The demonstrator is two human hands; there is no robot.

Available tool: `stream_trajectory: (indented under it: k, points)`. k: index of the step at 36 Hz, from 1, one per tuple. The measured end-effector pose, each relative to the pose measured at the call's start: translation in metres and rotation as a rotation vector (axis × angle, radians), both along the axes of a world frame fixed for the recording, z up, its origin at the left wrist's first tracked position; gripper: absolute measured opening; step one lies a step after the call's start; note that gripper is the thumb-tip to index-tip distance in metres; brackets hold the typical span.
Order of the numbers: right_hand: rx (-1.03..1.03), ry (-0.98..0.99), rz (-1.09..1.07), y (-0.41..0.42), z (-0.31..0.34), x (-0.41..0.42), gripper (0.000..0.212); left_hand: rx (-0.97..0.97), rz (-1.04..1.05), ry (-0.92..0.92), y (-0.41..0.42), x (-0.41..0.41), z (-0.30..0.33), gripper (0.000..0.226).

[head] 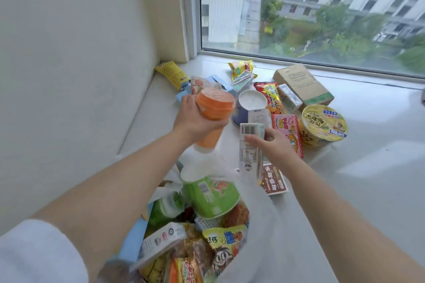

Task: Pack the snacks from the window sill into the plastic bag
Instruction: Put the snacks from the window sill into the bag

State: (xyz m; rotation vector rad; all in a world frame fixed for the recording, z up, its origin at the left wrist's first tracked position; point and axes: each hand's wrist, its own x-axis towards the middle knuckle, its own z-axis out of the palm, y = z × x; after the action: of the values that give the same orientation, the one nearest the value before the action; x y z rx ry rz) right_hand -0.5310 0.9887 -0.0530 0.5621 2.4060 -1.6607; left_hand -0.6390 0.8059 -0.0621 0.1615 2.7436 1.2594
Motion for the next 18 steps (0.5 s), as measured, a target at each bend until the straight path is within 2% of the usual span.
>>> stream_trajectory:
  k: [6, 10, 13, 18]
  points:
    - [0.02, 0.222, -0.038, -0.021, 0.031, 0.036, 0.009, 0.142, 0.071, 0.104, -0.04, 0.081, 0.03, 0.093]
    - [-0.033, 0.3, -0.056, -0.04, 0.045, 0.055, 0.025, 0.186, 0.068, 0.135, -0.063, 0.126, 0.035, 0.092]
    - [-0.045, 0.329, 0.028, -0.052, 0.05, 0.067, 0.034, 0.18, 0.078, 0.165, -0.084, 0.146, 0.03, 0.09]
    - [0.165, 0.358, 0.16, -0.076, 0.045, 0.081, 0.056, 0.098, 0.077, 0.183, -0.116, 0.176, 0.014, 0.086]
